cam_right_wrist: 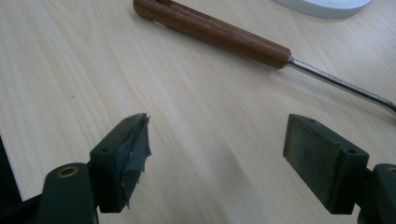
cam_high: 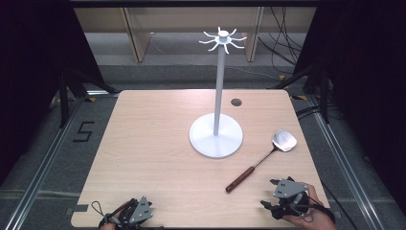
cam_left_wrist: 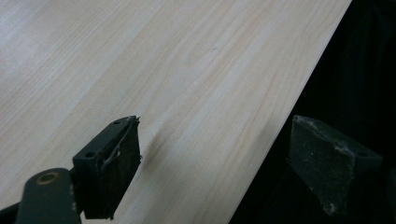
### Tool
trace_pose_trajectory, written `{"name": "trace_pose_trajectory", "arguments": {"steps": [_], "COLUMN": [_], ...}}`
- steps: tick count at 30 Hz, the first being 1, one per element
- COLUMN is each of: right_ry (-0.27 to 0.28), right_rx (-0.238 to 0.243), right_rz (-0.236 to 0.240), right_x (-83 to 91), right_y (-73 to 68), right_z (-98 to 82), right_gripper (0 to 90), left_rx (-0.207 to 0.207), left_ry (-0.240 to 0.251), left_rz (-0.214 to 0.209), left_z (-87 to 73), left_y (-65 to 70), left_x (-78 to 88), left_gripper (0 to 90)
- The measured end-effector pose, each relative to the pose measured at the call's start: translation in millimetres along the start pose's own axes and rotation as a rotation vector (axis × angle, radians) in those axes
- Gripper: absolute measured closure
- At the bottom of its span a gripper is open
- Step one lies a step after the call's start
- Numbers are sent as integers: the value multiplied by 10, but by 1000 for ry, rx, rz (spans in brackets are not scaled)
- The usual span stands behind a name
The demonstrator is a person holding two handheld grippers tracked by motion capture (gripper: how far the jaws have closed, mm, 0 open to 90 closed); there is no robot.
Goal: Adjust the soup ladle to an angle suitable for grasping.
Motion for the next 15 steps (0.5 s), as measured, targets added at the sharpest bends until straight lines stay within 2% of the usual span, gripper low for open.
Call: {"name": "trace_pose_trajectory", "arguments": {"steps": [6,15], "right_ry": [-19,-21], "right_rx": [22,22], "right_rz": [-3,-6], "right_x": [-4,-7], "right_y": [33,34], "right_z": [9,23], "right_gripper": [242,243], "left_rx": [-3,2], "left_ry": [-4,0], "left_rz": [-3,1], "left_z": [-3,-1], "left_y": [1,1], "left_x": [4,-1], "left_gripper": [162,162]}}
Point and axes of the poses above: each handheld gripper's, and its own axes: x roughly backward along the jaws, z roughly out of its top, y roughly to its right, the point moved 6 cm from there along -x, roughly forward along the jaws, and after that the axes turned 2 degrees about -z, right-handed, at the moved point
